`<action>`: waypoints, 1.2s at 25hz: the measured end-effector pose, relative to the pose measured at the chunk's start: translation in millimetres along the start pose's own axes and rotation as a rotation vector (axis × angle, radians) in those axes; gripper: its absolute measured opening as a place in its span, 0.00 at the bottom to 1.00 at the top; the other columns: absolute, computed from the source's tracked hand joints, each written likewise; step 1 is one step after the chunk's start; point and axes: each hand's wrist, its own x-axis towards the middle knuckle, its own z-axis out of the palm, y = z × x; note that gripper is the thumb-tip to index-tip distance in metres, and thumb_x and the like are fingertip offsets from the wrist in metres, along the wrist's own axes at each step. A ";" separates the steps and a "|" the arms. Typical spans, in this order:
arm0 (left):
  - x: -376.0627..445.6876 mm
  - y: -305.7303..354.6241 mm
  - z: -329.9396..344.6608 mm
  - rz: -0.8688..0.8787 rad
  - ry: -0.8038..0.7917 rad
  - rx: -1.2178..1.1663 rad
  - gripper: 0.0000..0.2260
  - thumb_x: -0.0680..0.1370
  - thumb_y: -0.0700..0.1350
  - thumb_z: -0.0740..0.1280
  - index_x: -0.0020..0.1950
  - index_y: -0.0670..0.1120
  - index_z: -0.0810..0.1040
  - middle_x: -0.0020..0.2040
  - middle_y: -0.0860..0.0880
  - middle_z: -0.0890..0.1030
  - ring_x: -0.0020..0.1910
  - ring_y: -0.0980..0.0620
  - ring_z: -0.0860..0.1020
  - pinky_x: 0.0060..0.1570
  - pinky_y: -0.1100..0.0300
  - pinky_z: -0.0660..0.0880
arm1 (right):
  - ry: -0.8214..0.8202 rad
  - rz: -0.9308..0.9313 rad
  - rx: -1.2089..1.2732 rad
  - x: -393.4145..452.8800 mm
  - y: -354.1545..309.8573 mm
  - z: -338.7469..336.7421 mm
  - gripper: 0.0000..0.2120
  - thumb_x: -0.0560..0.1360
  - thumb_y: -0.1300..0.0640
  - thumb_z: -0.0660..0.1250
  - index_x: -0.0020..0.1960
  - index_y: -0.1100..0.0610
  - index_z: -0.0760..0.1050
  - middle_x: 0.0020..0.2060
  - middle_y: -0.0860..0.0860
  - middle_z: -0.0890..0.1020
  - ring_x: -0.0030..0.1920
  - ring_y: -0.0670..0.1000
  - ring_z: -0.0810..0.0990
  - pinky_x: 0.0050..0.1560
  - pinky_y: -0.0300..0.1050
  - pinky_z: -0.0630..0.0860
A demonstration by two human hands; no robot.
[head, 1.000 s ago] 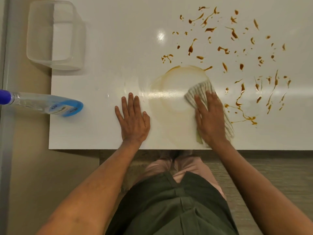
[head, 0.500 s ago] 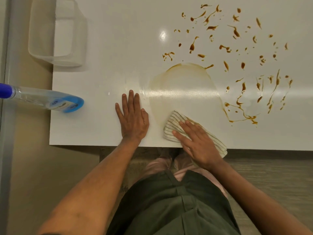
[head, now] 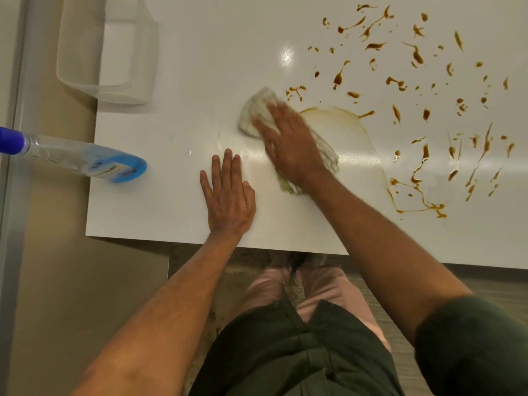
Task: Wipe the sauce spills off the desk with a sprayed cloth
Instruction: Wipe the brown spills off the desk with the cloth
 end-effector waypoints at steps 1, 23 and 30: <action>-0.1 -0.3 0.4 0.006 -0.001 0.004 0.30 0.84 0.52 0.46 0.86 0.45 0.52 0.87 0.45 0.51 0.87 0.42 0.49 0.83 0.35 0.50 | 0.025 0.069 0.004 14.5 1.5 -2.3 0.25 0.86 0.53 0.56 0.83 0.49 0.63 0.84 0.59 0.60 0.85 0.63 0.55 0.85 0.59 0.53; 0.2 -1.1 4.0 -0.001 0.048 -0.020 0.29 0.85 0.50 0.49 0.86 0.43 0.56 0.87 0.45 0.54 0.86 0.43 0.51 0.83 0.35 0.51 | -0.095 -0.084 0.011 57.5 2.7 -9.4 0.27 0.85 0.54 0.56 0.84 0.49 0.62 0.84 0.59 0.57 0.85 0.62 0.53 0.85 0.56 0.49; 0.1 -1.1 0.5 -0.004 0.019 -0.025 0.29 0.85 0.51 0.48 0.86 0.44 0.55 0.87 0.45 0.53 0.87 0.43 0.50 0.83 0.35 0.51 | 0.019 0.128 0.100 35.9 -13.7 -9.4 0.28 0.83 0.58 0.58 0.83 0.52 0.63 0.84 0.60 0.58 0.85 0.61 0.54 0.85 0.56 0.50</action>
